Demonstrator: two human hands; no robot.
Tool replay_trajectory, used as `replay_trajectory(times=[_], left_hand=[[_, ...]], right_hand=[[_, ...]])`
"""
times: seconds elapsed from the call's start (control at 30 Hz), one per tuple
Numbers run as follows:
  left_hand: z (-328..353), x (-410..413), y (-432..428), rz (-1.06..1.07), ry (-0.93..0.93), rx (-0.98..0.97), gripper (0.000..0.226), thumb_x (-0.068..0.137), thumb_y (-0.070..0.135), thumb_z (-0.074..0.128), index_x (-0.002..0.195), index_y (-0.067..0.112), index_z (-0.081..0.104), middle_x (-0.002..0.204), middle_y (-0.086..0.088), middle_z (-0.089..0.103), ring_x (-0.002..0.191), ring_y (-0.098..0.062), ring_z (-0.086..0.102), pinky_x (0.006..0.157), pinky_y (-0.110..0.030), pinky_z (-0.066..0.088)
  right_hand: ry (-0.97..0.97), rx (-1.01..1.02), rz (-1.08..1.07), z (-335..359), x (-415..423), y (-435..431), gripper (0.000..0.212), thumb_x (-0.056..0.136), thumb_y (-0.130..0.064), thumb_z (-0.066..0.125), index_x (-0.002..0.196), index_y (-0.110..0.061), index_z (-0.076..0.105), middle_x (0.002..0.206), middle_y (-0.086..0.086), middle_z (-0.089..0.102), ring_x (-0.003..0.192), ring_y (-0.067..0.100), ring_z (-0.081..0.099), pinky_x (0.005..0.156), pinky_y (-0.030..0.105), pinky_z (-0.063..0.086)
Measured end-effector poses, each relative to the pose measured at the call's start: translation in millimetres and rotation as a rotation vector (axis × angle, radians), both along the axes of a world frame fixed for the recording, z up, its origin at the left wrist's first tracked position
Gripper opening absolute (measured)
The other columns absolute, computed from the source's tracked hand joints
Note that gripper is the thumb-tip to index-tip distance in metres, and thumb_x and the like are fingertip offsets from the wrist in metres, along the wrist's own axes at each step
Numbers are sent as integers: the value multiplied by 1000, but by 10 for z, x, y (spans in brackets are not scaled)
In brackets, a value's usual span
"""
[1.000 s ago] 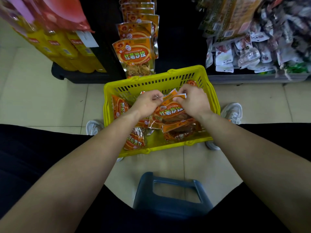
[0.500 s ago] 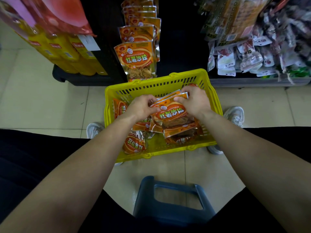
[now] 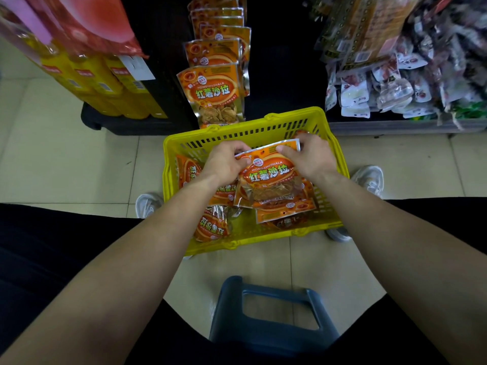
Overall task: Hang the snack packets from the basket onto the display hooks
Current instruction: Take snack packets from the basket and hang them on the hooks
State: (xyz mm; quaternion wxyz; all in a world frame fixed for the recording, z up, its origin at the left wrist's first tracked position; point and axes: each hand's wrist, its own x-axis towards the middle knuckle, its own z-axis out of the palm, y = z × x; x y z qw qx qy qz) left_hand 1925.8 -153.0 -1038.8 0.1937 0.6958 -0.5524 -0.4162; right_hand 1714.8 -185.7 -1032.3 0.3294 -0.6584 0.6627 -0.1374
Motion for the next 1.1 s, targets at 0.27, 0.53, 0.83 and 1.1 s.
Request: replay_trajectory(times=[0.27, 0.53, 0.83, 1.1], left_hand=[[62, 24, -50, -37, -86, -44, 13, 91, 26, 72, 86, 37, 67, 95, 10, 70, 85, -7, 66, 71, -25, 53], [450, 96, -170, -139, -186, -165, 29, 88, 25, 74, 71, 45, 61, 81, 18, 67, 78, -2, 62, 69, -27, 50], [984, 53, -318, 10, -14, -395, 19, 84, 29, 78, 78, 41, 65, 79, 17, 69, 76, 5, 64, 63, -16, 51], [1070, 358, -612, 90, 20, -329, 19, 89, 30, 73, 108, 26, 71, 99, 14, 68, 90, -7, 66, 80, -27, 55]], right_hand=[[34, -22, 87, 32, -48, -71, 34, 83, -61, 66, 85, -27, 64, 83, -3, 68, 82, 22, 65, 63, 29, 45], [331, -162, 603, 512, 220, -215, 16, 90, -49, 58, 91, -34, 61, 82, -6, 62, 93, 25, 62, 74, 36, 44], [310, -221, 558, 1243, 177, -529, 6, 93, -44, 60, 90, -39, 60, 92, -8, 68, 93, 19, 63, 73, 36, 51], [358, -446, 401, 1690, -3, -1151, 19, 95, -42, 57, 110, -35, 65, 107, 5, 70, 106, 34, 62, 75, 40, 48]])
